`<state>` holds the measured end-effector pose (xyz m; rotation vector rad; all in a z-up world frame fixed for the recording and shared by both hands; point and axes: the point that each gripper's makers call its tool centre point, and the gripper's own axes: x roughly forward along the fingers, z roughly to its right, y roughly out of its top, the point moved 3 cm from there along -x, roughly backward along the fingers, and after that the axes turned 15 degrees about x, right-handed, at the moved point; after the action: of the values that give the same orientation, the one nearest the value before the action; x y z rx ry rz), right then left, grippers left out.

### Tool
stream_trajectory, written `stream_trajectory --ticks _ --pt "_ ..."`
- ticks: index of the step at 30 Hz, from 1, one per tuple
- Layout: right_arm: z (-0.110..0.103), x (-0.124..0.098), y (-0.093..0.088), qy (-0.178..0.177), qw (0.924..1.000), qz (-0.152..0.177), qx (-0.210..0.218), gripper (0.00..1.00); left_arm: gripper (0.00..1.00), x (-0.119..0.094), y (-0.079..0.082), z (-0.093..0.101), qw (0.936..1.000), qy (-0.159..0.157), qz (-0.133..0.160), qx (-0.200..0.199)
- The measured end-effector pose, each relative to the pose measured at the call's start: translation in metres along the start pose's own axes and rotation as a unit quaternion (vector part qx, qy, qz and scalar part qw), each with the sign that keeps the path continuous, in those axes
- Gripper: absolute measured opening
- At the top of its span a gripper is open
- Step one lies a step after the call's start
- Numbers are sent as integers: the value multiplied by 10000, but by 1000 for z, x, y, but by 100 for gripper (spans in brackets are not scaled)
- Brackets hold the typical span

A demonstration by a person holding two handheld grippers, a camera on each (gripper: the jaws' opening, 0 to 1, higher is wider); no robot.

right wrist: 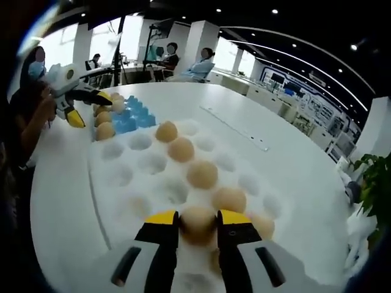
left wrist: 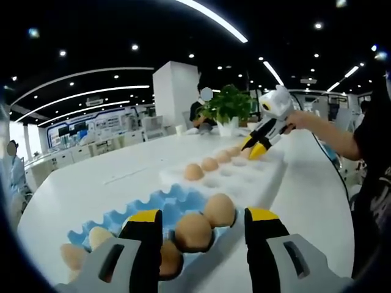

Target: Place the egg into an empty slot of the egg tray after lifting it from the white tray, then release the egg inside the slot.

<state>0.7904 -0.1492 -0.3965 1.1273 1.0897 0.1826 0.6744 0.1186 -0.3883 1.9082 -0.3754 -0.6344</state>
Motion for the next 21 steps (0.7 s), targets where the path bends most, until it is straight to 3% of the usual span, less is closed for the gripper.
stream_trajectory --ticks 15,21 --pt "-24 -5 25 88 9993 297 -186 25 55 -4 -2 -2 9999 37 58 -81" --pt "-41 -2 35 360 9982 447 -156 25 55 -8 -2 -4 9999 69 61 -88"
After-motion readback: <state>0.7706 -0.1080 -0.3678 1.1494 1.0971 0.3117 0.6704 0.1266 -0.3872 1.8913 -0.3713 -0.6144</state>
